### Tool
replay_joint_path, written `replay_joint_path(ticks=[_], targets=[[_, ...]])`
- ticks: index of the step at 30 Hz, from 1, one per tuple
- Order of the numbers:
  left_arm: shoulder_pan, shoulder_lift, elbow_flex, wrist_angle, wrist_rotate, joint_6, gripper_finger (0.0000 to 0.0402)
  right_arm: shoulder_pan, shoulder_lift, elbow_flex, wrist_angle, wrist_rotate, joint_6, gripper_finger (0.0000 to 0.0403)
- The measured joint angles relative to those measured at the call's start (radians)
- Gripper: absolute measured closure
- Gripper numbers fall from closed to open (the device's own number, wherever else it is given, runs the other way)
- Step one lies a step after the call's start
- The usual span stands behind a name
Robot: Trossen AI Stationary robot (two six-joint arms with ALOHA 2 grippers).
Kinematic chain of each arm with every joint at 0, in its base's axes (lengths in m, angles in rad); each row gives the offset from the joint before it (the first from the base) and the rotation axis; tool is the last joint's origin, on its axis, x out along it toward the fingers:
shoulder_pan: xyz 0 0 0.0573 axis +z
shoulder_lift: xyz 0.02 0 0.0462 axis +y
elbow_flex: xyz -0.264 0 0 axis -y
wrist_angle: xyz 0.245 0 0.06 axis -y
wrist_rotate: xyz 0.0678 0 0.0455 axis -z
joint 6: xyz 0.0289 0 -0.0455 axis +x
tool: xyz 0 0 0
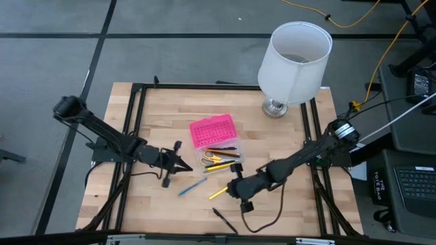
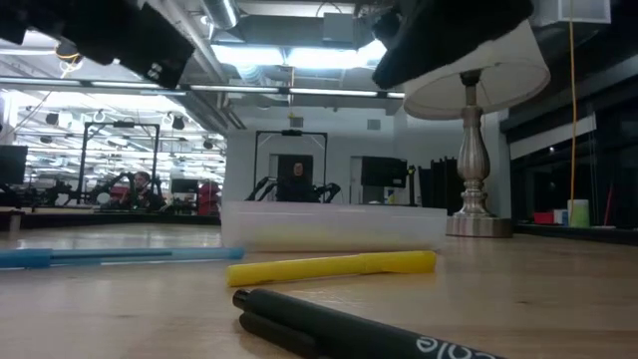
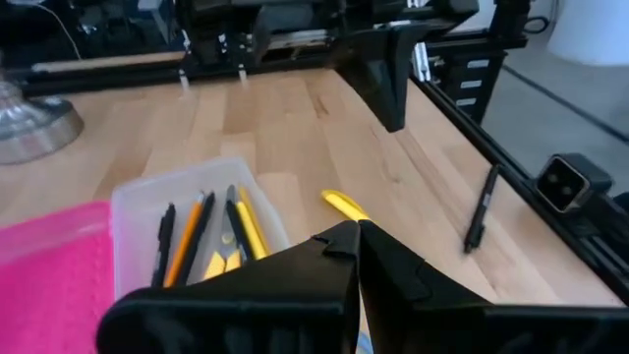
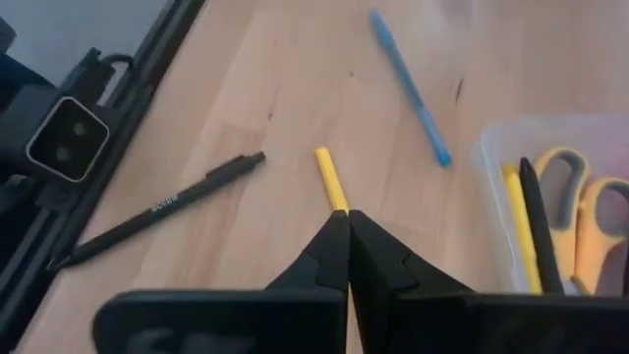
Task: Pick & place school supplies into a supply box
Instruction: Put the yellow pen into the pink supply box
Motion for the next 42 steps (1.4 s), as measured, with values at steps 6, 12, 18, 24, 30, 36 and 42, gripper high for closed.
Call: replay_joint_path(ticks=[6,12,18,24,30,36,42], targets=[[0.0,-0.039,-0.049,-0.008,0.003,-0.058,0.0398,0.0,0.101,0.164,-0.217,0.0,0.001,0.0384],[0.0,-0.032,-0.049,-0.012,-0.014,-0.059,0.0398,-0.006,0.196,0.268,-0.297,-0.001,-0.01,0.034],[0.0,-0.031,-0.049,-0.012,-0.018,-0.058,0.0398,-0.016,0.224,0.276,-0.308,-0.003,-0.049,0.0292],[0.0,-0.031,-0.049,-0.011,-0.019,-0.057,0.0398,-0.039,0.223,0.277,-0.304,-0.003,-0.042,0.0269],[0.0,-0.031,-0.049,-0.009,-0.019,-0.058,0.0398,-0.061,0.245,0.277,-0.301,-0.028,-0.025,0.0267],[0.0,-0.031,-0.049,-0.008,-0.019,-0.057,0.0398,-0.06,0.265,0.276,-0.302,-0.039,-0.027,0.0267],[0.0,-0.03,-0.049,-0.015,-0.019,-0.057,0.0398,-0.06,0.31,0.277,-0.265,-0.059,-0.027,0.0267]])
